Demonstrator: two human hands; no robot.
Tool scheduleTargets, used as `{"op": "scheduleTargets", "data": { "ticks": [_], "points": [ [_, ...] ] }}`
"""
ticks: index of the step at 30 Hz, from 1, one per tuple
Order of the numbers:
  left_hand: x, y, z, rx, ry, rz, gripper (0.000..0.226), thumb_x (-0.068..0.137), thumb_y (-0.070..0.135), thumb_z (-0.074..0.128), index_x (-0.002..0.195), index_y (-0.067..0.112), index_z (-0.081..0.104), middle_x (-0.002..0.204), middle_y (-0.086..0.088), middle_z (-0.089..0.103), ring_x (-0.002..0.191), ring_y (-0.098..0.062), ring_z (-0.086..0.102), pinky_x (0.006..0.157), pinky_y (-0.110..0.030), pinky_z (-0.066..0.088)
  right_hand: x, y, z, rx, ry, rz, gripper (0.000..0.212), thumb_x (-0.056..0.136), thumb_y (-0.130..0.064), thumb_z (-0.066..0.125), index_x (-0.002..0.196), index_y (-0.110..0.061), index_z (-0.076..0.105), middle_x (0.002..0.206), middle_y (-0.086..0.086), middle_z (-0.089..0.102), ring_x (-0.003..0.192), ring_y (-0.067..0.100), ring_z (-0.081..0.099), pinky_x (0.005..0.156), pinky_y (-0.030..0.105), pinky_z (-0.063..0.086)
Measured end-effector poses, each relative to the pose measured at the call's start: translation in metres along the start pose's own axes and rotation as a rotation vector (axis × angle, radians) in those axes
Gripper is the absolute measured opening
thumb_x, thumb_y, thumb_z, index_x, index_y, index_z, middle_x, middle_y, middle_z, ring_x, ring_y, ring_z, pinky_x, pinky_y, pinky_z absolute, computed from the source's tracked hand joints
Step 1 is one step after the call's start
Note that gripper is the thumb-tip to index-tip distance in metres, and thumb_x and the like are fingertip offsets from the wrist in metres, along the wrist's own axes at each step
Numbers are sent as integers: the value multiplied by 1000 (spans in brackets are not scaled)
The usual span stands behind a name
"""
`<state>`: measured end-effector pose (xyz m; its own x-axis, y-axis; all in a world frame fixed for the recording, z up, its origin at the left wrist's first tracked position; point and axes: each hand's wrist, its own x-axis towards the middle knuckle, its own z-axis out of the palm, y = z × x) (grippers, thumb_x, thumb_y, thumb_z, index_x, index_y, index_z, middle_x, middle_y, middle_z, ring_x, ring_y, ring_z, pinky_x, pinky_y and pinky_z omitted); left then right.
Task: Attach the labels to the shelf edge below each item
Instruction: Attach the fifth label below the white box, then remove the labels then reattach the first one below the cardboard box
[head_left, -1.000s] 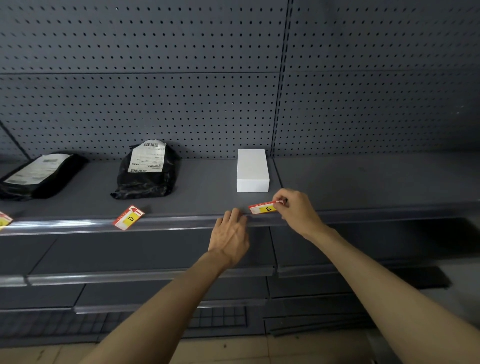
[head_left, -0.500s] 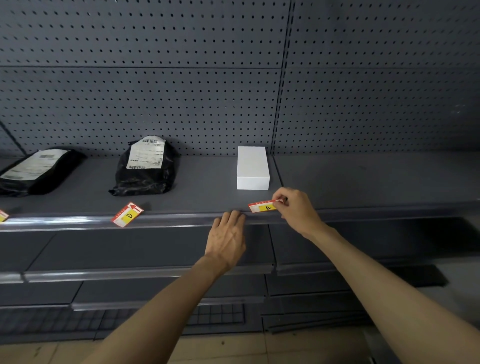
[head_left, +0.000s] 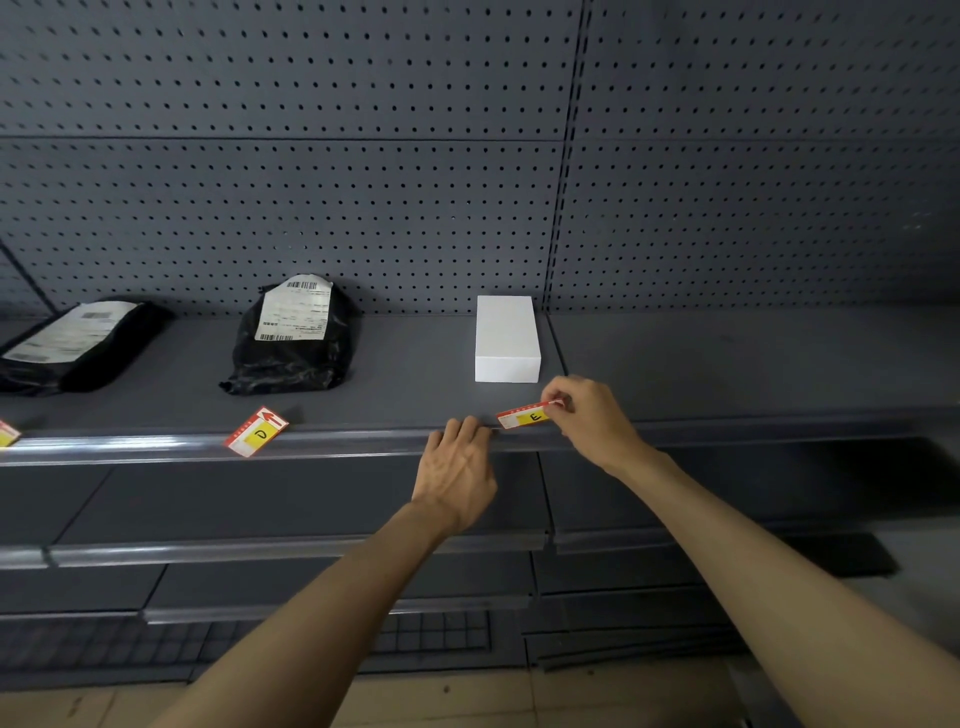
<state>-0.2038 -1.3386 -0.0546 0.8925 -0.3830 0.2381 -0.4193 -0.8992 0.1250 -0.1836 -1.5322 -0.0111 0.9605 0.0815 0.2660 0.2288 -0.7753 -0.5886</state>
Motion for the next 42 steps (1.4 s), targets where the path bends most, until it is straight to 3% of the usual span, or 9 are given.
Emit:
{"op": "scheduleTargets", "data": {
  "ticks": [7, 18, 20, 22, 24, 26, 28, 32, 42],
  "points": [
    [-2, -1, -1, 1, -13, 2, 39, 87, 18, 43, 125, 16, 52, 122, -2, 53, 107, -22, 47, 97, -37, 40, 6, -3, 8, -89, -89, -38, 13, 92, -8, 55, 86, -8, 67, 88, 5, 62, 77, 19, 59, 72, 38, 53],
    [4, -6, -1, -29, -37, -9, 35, 93, 21, 43, 127, 17, 51, 125, -3, 51, 111, -22, 47, 100, -37, 40, 8, -5, 18, -135, -120, -28, 15, 95, -12, 54, 92, -9, 69, 96, 7, 60, 85, 19, 61, 74, 32, 52],
    [5, -8, -3, -35, -43, 1, 35, 94, 23, 43, 127, 17, 50, 125, -4, 51, 112, -22, 48, 101, -38, 39, 6, -4, 18, -135, -112, -12, 14, 94, -13, 57, 101, -8, 67, 103, 7, 60, 90, 19, 62, 78, 31, 53],
    [5, -12, -6, -47, -35, 6, 33, 94, 24, 43, 126, 16, 50, 125, -5, 52, 112, -22, 48, 102, -38, 39, 3, -6, 17, -142, -105, 1, 26, 93, -16, 59, 118, -9, 61, 115, 7, 57, 96, 20, 63, 80, 33, 56],
    [5, -19, -12, -55, -11, 5, 30, 94, 26, 43, 121, 16, 52, 123, -5, 53, 111, -23, 49, 99, -38, 40, 1, -12, 17, -196, -73, -19, 36, 93, -22, 60, 126, -11, 53, 121, 5, 51, 93, 20, 65, 76, 35, 58],
    [3, -32, -22, -54, -3, -7, 28, 94, 26, 44, 117, 15, 54, 120, -6, 55, 109, -24, 50, 96, -38, 41, 2, -23, 18, -268, -11, -64, 31, 93, -28, 59, 120, -13, 53, 118, 3, 51, 81, 17, 65, 67, 34, 57],
    [0, -50, -34, -30, -2, -25, 28, 92, 26, 44, 115, 14, 56, 119, -6, 56, 109, -25, 51, 94, -38, 40, 4, -40, 22, -312, 31, -111, 25, 92, -31, 58, 108, -12, 56, 109, 1, 53, 78, 17, 61, 62, 31, 51],
    [-17, -105, -66, 5, 12, -90, 30, 93, 31, 45, 113, 12, 59, 117, -7, 58, 110, -28, 51, 94, -41, 41, 15, -91, 51, -348, 25, -210, 23, 91, -36, 55, 91, -14, 61, 94, 0, 60, 88, 19, 56, 64, 30, 42],
    [-130, -298, -179, 128, 77, -282, 36, 92, 40, 47, 111, 13, 61, 115, -7, 64, 112, -28, 53, 92, -41, 43, 37, -296, 163, -273, -86, -375, 29, 91, -42, 53, 87, -14, 59, 90, 2, 62, 86, 21, 56, 66, 31, 41]
  ]
}}
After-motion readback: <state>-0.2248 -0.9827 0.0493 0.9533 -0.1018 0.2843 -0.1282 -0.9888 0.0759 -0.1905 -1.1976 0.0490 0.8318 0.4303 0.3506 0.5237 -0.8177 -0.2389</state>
